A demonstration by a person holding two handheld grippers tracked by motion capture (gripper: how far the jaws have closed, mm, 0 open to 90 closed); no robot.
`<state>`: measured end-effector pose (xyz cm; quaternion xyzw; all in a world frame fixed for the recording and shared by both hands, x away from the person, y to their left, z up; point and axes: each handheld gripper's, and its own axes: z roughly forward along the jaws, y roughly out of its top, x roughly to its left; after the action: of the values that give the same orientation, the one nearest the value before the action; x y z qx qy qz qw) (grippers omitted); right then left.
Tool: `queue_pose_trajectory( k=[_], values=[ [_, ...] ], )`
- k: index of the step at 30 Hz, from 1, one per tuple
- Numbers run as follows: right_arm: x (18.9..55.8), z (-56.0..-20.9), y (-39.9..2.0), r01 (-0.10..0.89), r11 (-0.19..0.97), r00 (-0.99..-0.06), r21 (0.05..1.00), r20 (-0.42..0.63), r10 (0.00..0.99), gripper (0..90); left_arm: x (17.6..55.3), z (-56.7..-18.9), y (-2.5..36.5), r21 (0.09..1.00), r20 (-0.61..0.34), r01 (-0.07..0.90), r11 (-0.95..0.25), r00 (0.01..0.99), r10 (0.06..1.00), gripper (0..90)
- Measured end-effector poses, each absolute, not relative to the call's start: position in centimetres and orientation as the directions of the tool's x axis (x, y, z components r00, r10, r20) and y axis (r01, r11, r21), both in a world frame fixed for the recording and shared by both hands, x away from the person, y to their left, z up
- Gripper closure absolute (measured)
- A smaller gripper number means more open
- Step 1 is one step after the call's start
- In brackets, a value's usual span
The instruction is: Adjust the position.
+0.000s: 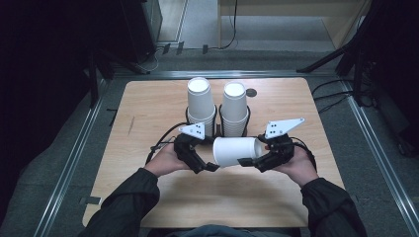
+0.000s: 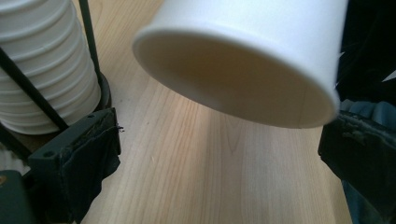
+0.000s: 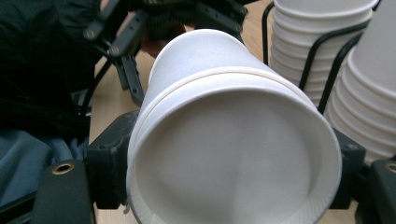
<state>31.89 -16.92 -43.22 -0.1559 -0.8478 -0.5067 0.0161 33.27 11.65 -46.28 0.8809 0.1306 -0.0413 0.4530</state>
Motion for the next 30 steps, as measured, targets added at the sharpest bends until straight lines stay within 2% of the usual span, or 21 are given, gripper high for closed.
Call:
queue_pose_trajectory(
  k=[13,15,16,26,28,29,30],
  values=[
    [31.8,-43.0,-14.8,0.232,0.43,-0.969,0.873,0.168,0.182,22.9,32.8,-46.5,10.7,0.819,-0.215,0.271,-0.506,0.962,0.167,0.0],
    [31.8,-43.0,-14.7,0.233,0.424,-0.969,0.875,0.173,0.176,22.9,32.8,-46.5,10.7,0.821,-0.217,0.27,-0.503,0.963,0.162,1.1],
    [31.9,-43.1,-14.6,0.228,0.418,-0.97,0.879,0.168,0.175,23.0,32.8,-46.4,10.9,0.826,-0.21,0.268,-0.496,0.963,0.17,5.6],
    [32.0,-43.3,-14.7,0.232,0.408,-0.97,0.883,0.176,0.169,23.7,32.5,-45.9,11.3,0.83,-0.169,0.241,-0.503,0.968,0.184,11.6],
    [32.0,-43.3,-14.8,0.242,0.406,-0.968,0.881,0.187,0.169,20.6,32.6,-45.6,11.4,0.83,-0.165,0.239,-0.505,0.968,0.188,11.6],
    [32.0,-43.4,-14.7,0.249,0.408,-0.966,0.878,0.195,0.171,13.6,32.7,-45.6,11.5,0.829,-0.174,0.246,-0.503,0.967,0.187,11.7],
    [32.0,-43.4,-14.6,0.256,0.42,-0.963,0.87,0.192,0.19,12.6,32.7,-45.5,11.7,0.825,-0.179,0.253,-0.506,0.965,0.192,11.7]
  ],
)
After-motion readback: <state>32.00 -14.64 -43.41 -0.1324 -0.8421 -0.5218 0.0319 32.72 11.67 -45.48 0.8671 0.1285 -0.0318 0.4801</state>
